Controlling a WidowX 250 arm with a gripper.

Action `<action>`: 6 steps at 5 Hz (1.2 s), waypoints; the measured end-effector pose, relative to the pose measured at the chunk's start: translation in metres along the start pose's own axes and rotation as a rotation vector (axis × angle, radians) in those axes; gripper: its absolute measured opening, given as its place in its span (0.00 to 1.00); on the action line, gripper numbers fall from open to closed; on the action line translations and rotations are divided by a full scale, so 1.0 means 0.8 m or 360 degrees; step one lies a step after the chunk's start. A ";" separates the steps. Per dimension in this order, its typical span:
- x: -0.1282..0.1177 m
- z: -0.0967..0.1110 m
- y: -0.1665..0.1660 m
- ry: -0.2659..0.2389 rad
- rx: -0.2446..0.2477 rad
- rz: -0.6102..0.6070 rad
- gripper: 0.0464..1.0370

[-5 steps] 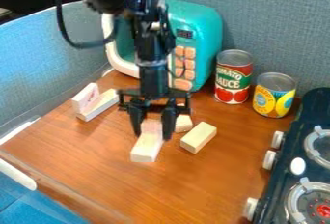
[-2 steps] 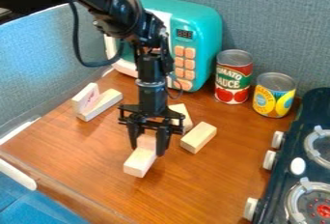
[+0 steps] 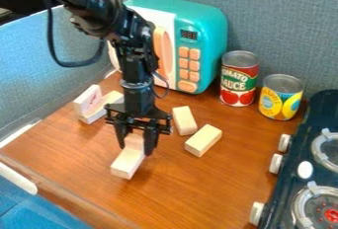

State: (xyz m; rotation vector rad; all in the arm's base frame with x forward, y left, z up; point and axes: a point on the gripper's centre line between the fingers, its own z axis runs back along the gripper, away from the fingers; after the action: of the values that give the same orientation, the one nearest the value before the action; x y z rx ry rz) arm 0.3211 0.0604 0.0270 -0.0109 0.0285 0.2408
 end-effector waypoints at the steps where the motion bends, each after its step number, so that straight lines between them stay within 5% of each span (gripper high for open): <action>1: -0.002 -0.002 0.012 -0.0020 0.0010 0.0053 0.53; 4: -0.001 -0.002 0.015 -0.0101 0.0046 0.0056 0.60; 5: -0.002 -0.002 0.014 -0.0093 0.0045 0.0052 0.88; 6: -0.002 -0.002 0.012 -0.0092 0.0036 0.0043 0.97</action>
State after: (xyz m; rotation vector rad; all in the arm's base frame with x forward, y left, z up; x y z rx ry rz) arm 0.3172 0.0694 0.0258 0.0188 -0.0265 0.2675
